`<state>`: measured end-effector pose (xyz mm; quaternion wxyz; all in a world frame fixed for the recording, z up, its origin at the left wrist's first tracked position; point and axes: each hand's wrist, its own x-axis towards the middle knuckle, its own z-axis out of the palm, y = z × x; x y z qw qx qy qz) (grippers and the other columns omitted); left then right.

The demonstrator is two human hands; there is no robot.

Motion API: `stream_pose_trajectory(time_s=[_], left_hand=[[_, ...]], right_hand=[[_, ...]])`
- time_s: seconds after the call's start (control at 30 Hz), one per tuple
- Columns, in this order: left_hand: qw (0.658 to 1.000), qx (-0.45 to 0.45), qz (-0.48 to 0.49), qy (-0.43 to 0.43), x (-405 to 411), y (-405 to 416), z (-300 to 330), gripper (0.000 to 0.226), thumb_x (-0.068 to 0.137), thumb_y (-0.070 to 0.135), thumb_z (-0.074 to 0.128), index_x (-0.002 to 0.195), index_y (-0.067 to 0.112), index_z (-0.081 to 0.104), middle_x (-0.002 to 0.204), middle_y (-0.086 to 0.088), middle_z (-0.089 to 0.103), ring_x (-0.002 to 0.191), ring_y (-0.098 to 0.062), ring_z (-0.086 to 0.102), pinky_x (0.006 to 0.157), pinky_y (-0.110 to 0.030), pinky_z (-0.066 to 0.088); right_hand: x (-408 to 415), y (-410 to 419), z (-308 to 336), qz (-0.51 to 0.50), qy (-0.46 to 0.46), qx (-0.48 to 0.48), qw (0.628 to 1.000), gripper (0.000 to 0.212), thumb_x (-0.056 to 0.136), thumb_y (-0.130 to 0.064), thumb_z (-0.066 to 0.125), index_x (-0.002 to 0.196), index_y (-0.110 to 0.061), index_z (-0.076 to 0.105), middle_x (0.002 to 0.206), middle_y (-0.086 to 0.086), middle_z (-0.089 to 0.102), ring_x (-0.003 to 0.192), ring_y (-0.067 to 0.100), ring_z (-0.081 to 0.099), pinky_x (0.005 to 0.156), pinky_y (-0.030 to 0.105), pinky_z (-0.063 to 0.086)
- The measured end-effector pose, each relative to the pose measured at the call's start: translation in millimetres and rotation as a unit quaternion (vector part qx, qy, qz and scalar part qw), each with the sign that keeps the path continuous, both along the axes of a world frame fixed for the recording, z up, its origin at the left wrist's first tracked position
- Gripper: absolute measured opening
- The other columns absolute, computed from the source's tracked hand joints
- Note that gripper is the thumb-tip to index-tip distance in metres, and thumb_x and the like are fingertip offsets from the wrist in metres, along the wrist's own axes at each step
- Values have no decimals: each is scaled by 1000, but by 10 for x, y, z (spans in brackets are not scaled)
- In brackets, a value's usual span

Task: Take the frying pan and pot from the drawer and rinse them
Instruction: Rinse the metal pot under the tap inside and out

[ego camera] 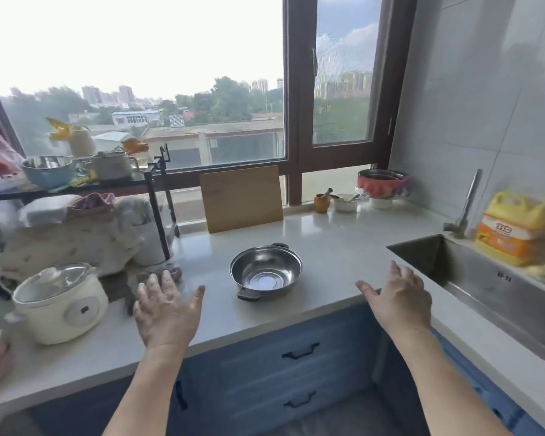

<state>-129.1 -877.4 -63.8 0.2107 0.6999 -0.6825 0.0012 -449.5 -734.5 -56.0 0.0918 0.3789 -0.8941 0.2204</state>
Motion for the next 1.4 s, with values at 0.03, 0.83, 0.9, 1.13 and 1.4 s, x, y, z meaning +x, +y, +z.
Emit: stream_pose_trajectory(time_s=[0.03, 0.83, 0.9, 1.13, 1.4], left_hand=[[1000, 3, 4, 3, -149, -91, 2, 83, 96, 62, 33, 156, 8, 15, 162, -15, 16, 150, -33, 12, 120, -44, 15], [985, 158, 40, -47, -1644, -2858, -1077, 83, 97, 64, 27, 158, 14, 3, 165, -9, 6, 152, -28, 0, 122, -40, 7], [983, 175, 41, -44, -1677, -3037, -1205, 83, 97, 65, 27, 158, 15, 4, 165, -8, 6, 152, -27, -1, 122, -40, 6], [974, 219, 58, -24, -1684, -3154, -1554, 82, 96, 65, 30, 158, 16, 5, 165, -6, 6, 152, -26, -1, 123, -40, 6], [954, 292, 5, 65, -1616, -2806, -1758, 105, 83, 72, 53, 158, 24, -3, 165, 5, -2, 152, -16, -6, 124, -37, 4]], right_hand=[[-136, -129, 19, 7, 2, 2, 1000, 84, 90, -62, 50, 148, -4, 32, 146, 14, 43, 132, 30, 41, 102, 40, 40], [-1496, -3656, -1172, 312, -75, 158, 934, 88, 90, -61, 52, 154, -13, 17, 157, 1, 24, 144, 19, 23, 112, 33, 30], [-1571, -3858, -1321, 330, -85, 185, 922, 88, 90, -61, 51, 155, -15, 15, 157, 0, 22, 144, 18, 22, 113, 32, 30], [-1738, -4284, -1607, 393, -133, 257, 873, 110, 73, -79, 49, 156, -20, 9, 160, -3, 15, 147, 14, 14, 117, 32, 23], [-1953, -4571, -1704, 486, -197, 280, 804, 140, 43, -90, 59, 156, -27, 5, 157, -11, 15, 144, 6, 11, 117, 25, 16]])
